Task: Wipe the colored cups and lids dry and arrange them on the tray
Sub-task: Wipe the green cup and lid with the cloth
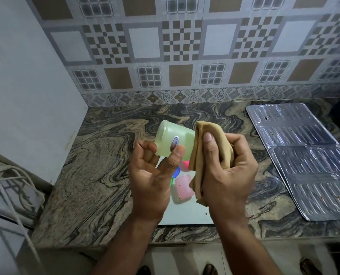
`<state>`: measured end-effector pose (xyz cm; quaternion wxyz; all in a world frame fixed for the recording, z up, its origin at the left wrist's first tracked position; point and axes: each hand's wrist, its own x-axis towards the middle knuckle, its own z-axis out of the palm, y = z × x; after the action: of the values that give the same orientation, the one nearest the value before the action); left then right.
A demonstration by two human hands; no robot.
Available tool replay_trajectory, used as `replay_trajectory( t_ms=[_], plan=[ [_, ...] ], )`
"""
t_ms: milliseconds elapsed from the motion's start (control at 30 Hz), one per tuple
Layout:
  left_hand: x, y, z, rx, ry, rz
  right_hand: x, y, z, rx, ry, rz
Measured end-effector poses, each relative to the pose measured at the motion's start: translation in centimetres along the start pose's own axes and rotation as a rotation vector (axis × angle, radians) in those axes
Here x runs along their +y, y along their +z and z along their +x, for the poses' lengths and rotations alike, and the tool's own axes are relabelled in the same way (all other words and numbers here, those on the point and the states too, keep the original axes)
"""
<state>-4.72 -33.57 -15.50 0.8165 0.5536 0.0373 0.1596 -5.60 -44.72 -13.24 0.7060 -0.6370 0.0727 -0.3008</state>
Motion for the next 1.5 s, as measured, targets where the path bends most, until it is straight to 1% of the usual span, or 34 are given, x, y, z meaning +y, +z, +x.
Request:
replay_trajectory(
  t_ms=[133, 333, 400, 467, 567, 667, 733, 767, 900, 1000, 1100, 1200, 1300, 1333, 1400, 1467, 1500],
  plan=[
    [0.1, 0.4, -0.5, 0.002, 0.034, 0.027, 0.0, 0.4, -1.1, 0.033, -0.007, 0.003],
    [0.4, -0.2, -0.9, -0.086, 0.095, 0.080, 0.4, 0.3, 0.2, 0.083, -0.003, -0.053],
    [0.8, -0.5, -0.8, -0.135, 0.110, 0.070, 0.4, 0.0, 1.0, 0.046, 0.035, -0.060],
    [1.0, -1.0, -0.5, -0.190, 0.098, 0.028, 0.4, -0.5, 2.0, -0.036, 0.125, -0.054],
    [1.0, -1.3, -0.3, -0.242, -0.038, -0.063, 0.2, -1.0, 3.2, -0.219, 0.327, 0.086],
    [1.1, -0.7, -0.6, -0.240, -0.296, -0.222, 0.1, -0.9, 3.8, -0.341, 0.433, 0.222],
    [1.1, -0.3, -0.9, -0.238, -0.449, -0.352, 0.1, -0.8, 4.0, -0.367, 0.447, 0.241],
    [1.1, -0.2, -1.0, -0.239, -0.496, -0.399, 0.2, -0.7, 4.1, -0.376, 0.451, 0.244],
    [0.9, 0.1, -1.0, -0.224, -0.582, -0.507, 1.0, -0.8, 4.0, -0.386, 0.504, 0.264],
    [0.6, 0.2, -1.0, -0.193, -0.641, -0.565, 1.3, -0.7, 3.6, -0.349, 0.526, 0.269],
    [0.0, 0.2, -0.8, -0.120, -0.689, -0.535, 2.1, -0.6, 2.9, -0.290, 0.502, 0.246],
    [-0.1, 0.6, -0.8, -0.113, -0.704, -0.516, 2.8, -0.4, 1.8, -0.231, 0.421, 0.193],
    [0.0, 1.4, -1.3, -0.108, -0.707, -0.492, 3.1, -0.2, 0.6, -0.119, 0.199, 0.101],
    [0.1, 1.6, -1.5, -0.116, -0.705, -0.474, 3.2, -0.1, 0.3, -0.107, 0.111, 0.061],
    [0.2, 1.9, -1.5, -0.125, -0.691, -0.425, 3.4, -0.1, -0.2, -0.100, -0.007, 0.006],
    [0.4, 1.8, -1.3, -0.093, -0.649, -0.367, 3.8, -0.3, -0.1, -0.082, -0.095, -0.056],
    [0.1, 1.6, -1.1, -0.058, -0.595, -0.329, 3.8, -0.4, 0.1, -0.076, -0.136, -0.089]
  ],
)
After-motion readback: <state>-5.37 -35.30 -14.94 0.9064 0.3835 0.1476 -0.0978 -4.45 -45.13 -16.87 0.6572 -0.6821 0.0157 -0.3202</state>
